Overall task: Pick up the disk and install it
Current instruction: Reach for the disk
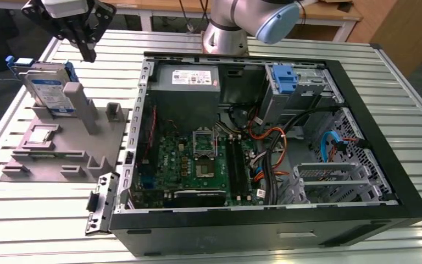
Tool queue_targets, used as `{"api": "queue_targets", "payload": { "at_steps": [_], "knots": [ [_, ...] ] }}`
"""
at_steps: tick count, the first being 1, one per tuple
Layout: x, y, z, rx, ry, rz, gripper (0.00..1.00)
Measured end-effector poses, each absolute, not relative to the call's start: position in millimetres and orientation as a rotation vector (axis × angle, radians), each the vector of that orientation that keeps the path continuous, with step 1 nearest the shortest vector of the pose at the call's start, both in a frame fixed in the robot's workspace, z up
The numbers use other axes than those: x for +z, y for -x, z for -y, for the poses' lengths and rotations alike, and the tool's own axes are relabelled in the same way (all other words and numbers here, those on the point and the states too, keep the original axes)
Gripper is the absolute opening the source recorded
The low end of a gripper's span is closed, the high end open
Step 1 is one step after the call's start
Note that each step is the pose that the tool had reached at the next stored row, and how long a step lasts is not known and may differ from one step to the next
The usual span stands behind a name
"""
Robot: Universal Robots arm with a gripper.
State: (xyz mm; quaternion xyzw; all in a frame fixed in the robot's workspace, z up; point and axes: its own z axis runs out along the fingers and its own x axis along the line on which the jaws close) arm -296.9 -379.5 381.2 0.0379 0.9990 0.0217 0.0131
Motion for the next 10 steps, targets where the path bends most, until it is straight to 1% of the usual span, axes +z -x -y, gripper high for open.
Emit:
{"api": "queue_targets", "payload": {
  "at_steps": [10],
  "knots": [
    [380.8,299.7,379.0,0.068,-0.118,-3.112,0.1]
  ]
}}
